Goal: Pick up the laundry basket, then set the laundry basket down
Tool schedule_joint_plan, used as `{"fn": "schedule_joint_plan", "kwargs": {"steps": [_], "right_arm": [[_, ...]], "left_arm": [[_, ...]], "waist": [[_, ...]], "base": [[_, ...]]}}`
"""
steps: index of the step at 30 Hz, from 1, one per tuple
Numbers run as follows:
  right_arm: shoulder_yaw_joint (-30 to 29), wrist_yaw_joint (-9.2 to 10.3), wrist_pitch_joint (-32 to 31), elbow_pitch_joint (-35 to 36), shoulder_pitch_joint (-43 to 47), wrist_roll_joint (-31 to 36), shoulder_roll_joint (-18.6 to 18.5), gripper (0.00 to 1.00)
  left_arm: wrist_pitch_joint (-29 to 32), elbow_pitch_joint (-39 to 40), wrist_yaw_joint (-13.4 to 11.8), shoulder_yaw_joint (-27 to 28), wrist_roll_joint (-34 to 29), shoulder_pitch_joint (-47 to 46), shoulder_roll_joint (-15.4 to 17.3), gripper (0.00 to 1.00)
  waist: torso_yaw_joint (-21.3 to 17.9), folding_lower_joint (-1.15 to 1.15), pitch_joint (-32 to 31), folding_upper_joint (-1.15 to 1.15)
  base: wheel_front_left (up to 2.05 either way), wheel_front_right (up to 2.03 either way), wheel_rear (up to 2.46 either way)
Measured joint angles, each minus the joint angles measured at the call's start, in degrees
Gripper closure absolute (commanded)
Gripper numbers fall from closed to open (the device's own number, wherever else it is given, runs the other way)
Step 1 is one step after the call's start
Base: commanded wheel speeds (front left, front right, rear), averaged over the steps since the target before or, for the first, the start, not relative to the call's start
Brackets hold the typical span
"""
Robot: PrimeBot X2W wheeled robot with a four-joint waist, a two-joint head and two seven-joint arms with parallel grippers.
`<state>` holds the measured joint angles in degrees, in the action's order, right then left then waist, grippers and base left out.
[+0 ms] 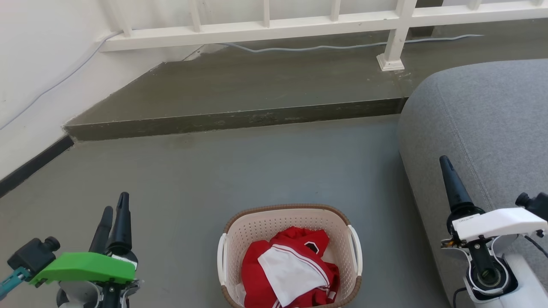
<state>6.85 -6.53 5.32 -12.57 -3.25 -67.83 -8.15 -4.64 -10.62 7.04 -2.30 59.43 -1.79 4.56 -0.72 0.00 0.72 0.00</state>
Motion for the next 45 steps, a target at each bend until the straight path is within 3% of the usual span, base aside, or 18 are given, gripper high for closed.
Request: {"fn": "schedule_joint_plan", "kwargs": {"steps": [16,45], "right_arm": [[3.05,1.48,2.89,0.67,-1.98,17.44,-0.58,0.00],[6.72,2.19,7.84,0.71,-3.65,40.27,0.19,0.00]], "left_arm": [[-3.23,2.45,-1.08,-1.85,-18.12,-0.08,-0.24,0.00],[-8.60,6.41,-1.09,-3.43,-40.98,-0.87,-1.47,0.00]], "waist": [[-0.25,0.00,0.17,0.00],[-0.50,0.00,0.44,0.00]], "base": [[0.00,0.00,0.00],[0.00,0.00,0.00]]}}
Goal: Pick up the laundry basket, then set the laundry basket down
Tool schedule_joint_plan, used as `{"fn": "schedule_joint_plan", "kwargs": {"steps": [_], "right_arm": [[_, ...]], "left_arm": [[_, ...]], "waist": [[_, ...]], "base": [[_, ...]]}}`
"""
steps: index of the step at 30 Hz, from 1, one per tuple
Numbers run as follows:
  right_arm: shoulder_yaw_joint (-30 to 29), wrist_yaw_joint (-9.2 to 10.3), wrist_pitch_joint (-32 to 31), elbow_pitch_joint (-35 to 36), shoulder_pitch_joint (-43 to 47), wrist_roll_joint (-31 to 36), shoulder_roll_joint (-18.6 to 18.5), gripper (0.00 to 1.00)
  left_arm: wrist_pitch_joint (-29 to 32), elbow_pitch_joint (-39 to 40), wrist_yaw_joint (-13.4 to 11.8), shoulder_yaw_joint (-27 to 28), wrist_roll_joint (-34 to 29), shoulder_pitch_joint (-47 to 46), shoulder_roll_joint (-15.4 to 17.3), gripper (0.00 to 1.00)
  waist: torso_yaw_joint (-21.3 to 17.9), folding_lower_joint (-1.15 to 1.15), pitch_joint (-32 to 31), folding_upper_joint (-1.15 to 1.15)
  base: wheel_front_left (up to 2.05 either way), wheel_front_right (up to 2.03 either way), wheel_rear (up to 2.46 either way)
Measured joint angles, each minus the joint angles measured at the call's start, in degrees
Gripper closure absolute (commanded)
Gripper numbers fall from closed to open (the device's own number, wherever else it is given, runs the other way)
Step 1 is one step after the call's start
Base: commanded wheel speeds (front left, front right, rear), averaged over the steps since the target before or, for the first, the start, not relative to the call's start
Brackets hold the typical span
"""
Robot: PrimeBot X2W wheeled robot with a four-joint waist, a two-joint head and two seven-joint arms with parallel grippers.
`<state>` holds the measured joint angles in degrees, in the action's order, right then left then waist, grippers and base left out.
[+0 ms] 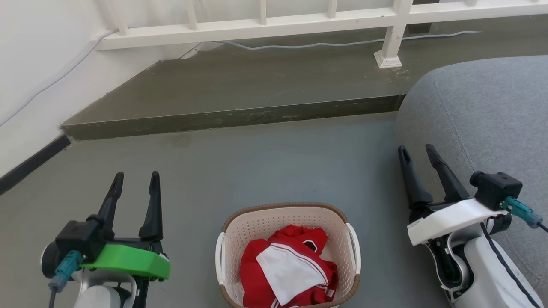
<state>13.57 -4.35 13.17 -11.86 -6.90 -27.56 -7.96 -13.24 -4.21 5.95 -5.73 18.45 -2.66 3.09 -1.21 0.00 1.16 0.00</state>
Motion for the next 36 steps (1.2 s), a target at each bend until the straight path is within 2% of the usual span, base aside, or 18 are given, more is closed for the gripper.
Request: {"fn": "schedule_joint_plan", "kwargs": {"steps": [8,36], "right_arm": [[0.53,-0.02,1.25,-0.30,-0.97,4.89,0.29,0.00],[-1.63,-0.65,1.26,-1.43,-0.98,6.89,1.19,0.00]], "left_arm": [[-1.19,1.02,0.01,-0.25,-5.61,-0.06,-0.08,0.00],[-1.19,-1.11,0.09,0.12,-5.53,-0.05,-0.36,0.00]], "waist": [[-0.07,0.00,0.06,0.00],[-0.60,0.00,0.97,0.00]], "base": [[0.00,0.00,0.00],[0.00,0.00,0.00]]}}
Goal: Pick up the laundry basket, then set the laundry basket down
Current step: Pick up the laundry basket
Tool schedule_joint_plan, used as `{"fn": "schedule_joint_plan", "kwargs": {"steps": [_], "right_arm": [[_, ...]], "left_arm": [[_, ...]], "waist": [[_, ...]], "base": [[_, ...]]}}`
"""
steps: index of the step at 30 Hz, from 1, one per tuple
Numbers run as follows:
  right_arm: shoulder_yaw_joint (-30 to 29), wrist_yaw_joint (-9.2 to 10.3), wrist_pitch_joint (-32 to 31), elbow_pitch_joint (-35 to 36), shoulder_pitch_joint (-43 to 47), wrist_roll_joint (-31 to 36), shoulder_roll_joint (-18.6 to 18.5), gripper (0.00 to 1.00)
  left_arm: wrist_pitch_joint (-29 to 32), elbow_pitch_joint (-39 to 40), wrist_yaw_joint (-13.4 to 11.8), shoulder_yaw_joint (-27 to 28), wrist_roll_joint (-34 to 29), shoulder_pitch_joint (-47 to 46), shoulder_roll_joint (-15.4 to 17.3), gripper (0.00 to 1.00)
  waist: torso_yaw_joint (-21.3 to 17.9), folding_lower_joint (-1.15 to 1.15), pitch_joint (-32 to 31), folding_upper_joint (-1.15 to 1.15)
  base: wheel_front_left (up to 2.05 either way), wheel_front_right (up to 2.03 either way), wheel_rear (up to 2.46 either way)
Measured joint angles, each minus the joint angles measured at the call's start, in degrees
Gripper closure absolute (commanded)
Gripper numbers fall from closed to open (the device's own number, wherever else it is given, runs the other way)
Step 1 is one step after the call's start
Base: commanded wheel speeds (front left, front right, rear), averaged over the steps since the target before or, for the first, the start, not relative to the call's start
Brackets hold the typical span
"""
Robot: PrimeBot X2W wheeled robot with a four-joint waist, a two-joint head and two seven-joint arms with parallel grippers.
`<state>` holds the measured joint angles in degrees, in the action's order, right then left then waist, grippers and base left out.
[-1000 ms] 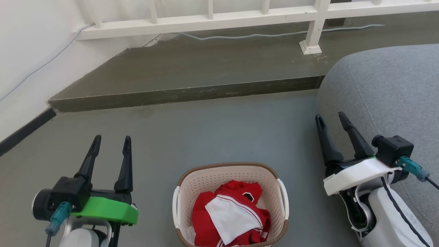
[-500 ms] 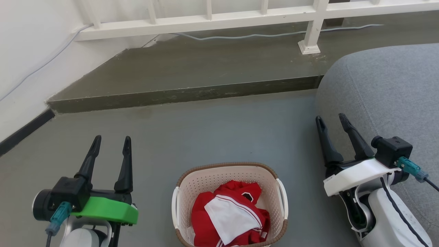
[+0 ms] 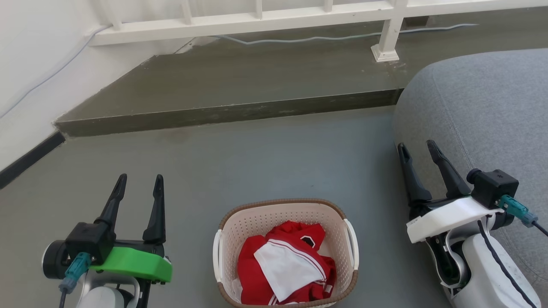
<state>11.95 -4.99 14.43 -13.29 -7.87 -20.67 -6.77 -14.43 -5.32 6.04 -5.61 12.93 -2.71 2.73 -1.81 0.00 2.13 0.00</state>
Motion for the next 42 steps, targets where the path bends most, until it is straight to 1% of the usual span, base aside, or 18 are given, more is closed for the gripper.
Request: {"fn": "schedule_joint_plan", "kwargs": {"steps": [9,14,18,21,29,33,37,42], "right_arm": [[-0.74,-0.04,0.00,0.19,-0.06,0.15,0.31,0.00],[-1.71,-0.04,0.00,0.11,-0.20,0.16,0.31,0.00],[-2.60,-0.04,0.00,0.08,-1.09,0.16,0.37,0.00],[-3.09,-0.04,0.00,-0.05,-1.78,0.16,0.42,0.00],[-4.32,-0.05,0.00,-3.20,-3.64,0.15,1.09,0.00],[-4.69,-0.07,0.00,-5.59,-4.03,-0.02,1.43,0.00],[-5.61,-0.48,0.00,-7.58,-5.59,-1.00,1.89,0.00],[-5.43,-0.55,0.00,-10.50,-6.50,-1.00,2.00,0.00]], "left_arm": [[0.00,0.03,0.01,0.05,0.09,-0.03,-0.03,0.00],[0.00,0.03,0.08,0.00,0.78,-1.21,-0.07,0.00],[0.00,-0.74,0.14,0.00,3.11,-2.16,-0.11,0.00],[0.00,-1.65,0.53,-0.35,3.23,-3.20,-0.13,0.00],[0.00,-8.00,0.59,-2.91,6.37,-7.88,-0.25,0.00],[0.00,-10.87,0.79,-4.08,6.21,-10.99,-0.33,0.00],[0.00,-13.80,0.85,-5.10,6.21,-14.24,-0.36,0.00],[0.37,-17.70,1.04,-5.76,7.57,-17.16,-0.56,0.00]], "waist": [[-0.27,0.00,2.31,0.00],[-0.40,0.00,4.80,0.00],[-0.52,0.00,7.16,0.00],[-0.62,0.00,9.11,0.00],[-0.96,0.00,15.43,0.00],[-1.14,0.00,18.36,0.00],[-1.25,0.00,21.26,0.00],[-1.26,0.00,24.16,0.00]], "base": [[0.00,0.00,0.00],[0.00,0.00,0.00],[0.00,0.00,0.00],[0.00,0.00,0.00],[0.00,0.00,0.00],[0.00,0.00,0.00],[0.00,0.00,0.00],[0.00,0.00,0.00]]}}
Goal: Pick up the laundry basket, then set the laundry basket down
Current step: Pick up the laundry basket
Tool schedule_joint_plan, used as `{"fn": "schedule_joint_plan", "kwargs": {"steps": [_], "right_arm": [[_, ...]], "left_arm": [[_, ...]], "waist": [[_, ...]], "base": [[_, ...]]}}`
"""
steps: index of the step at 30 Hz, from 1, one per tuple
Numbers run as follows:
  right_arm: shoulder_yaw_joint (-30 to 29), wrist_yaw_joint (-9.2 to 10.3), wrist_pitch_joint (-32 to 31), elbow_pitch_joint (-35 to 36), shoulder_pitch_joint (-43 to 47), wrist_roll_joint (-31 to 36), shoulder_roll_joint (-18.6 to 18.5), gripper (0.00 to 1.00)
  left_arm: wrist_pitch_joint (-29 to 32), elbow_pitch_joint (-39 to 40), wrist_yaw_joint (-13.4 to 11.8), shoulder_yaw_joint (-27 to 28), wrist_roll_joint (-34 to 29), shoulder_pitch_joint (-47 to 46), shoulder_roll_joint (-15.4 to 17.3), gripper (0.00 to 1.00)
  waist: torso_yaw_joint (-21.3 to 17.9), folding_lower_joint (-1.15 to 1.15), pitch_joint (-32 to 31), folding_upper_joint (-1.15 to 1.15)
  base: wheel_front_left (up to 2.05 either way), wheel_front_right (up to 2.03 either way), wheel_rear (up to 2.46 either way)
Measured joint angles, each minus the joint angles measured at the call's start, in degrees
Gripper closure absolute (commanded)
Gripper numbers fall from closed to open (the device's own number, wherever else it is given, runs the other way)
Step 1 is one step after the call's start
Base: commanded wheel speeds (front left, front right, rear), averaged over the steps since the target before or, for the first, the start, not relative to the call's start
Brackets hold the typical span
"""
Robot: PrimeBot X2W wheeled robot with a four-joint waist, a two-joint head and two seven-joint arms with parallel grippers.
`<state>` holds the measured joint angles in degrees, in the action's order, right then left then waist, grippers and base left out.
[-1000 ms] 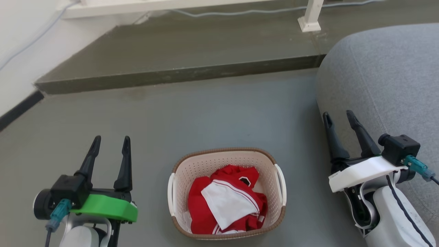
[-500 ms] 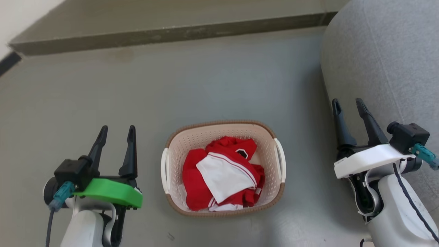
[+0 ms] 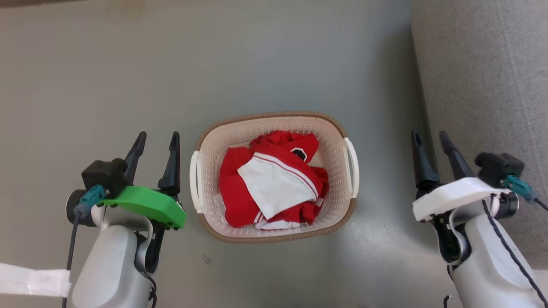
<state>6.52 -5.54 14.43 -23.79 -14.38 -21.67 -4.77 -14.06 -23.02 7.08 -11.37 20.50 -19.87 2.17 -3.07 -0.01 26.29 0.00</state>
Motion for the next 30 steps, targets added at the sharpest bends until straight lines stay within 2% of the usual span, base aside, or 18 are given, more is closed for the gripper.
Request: {"fn": "schedule_joint_plan", "kwargs": {"steps": [5,16,30], "right_arm": [[3.04,-0.49,0.00,-4.77,-3.32,1.02,0.19,0.00],[5.66,-0.99,-0.02,-14.29,-11.36,1.68,0.22,0.00],[8.40,-1.02,-0.88,-25.27,-19.11,2.88,0.66,0.00]], "left_arm": [[1.53,-4.86,0.03,-0.09,0.55,-3.38,-0.04,0.00],[4.99,-14.60,0.04,-2.58,4.64,-11.76,-0.42,0.00],[7.36,-22.16,0.05,-10.20,10.65,-17.59,-0.64,0.00]], "waist": [[0.01,0.00,3.63,0.00],[0.37,0.00,11.22,0.00],[2.31,0.00,17.54,0.00]], "base": [[0.00,0.00,0.00],[0.00,0.00,0.00],[0.00,0.00,0.00]]}}
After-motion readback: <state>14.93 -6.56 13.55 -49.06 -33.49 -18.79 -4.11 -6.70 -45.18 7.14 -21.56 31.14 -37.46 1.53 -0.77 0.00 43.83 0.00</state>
